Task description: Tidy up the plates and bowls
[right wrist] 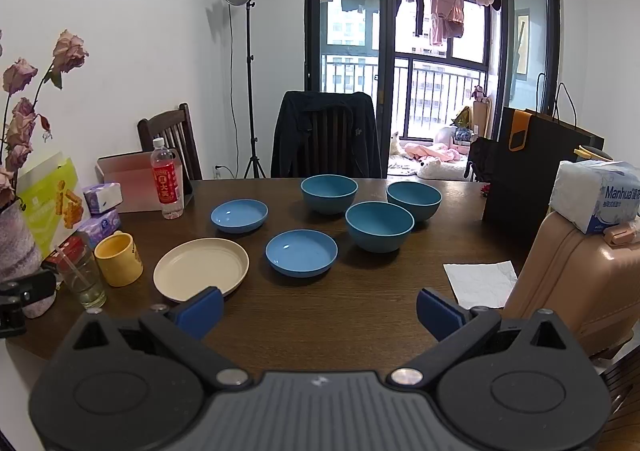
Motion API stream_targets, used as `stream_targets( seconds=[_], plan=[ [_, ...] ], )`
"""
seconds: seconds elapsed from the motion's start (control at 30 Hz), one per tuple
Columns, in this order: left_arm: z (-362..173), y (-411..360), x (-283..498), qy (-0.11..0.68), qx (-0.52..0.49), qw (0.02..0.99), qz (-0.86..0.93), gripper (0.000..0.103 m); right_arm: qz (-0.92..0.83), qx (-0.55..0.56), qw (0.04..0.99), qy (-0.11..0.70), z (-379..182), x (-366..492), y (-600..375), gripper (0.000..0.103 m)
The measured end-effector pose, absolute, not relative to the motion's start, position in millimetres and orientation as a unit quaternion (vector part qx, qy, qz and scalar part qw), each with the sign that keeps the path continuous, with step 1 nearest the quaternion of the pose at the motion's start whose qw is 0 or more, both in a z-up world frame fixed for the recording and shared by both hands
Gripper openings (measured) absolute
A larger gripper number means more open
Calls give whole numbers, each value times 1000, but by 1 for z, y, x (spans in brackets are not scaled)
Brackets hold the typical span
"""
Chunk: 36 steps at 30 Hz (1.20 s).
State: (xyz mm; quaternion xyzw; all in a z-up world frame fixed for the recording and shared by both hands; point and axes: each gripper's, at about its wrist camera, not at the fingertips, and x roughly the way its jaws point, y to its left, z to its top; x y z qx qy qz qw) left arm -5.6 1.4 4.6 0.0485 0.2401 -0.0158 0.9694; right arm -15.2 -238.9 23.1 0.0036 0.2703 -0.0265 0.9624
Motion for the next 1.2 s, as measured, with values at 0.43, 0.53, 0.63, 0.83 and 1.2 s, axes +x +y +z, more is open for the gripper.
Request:
stream_targets(
  seconds=[0.43, 0.53, 0.63, 0.83, 1.2],
  plan=[
    [6, 4, -9, 240, 44, 970, -17, 103, -28, 3, 963, 266, 24, -19, -234, 103],
    [6, 3, -10, 240, 43, 970, -18, 103, -28, 3, 963, 266, 24, -20, -234, 103],
    [6, 2, -11, 240, 44, 970, -19, 103, -29, 3, 963, 266, 24, -20, -234, 103],
    [6, 2, -12, 239, 44, 970, -19, 103, -28, 2, 964, 266, 25, -20, -234, 103],
    [6, 1, -13, 238, 46, 970, -20, 103, -25, 2, 965, 262, 29, -24, -239, 103]
  ],
)
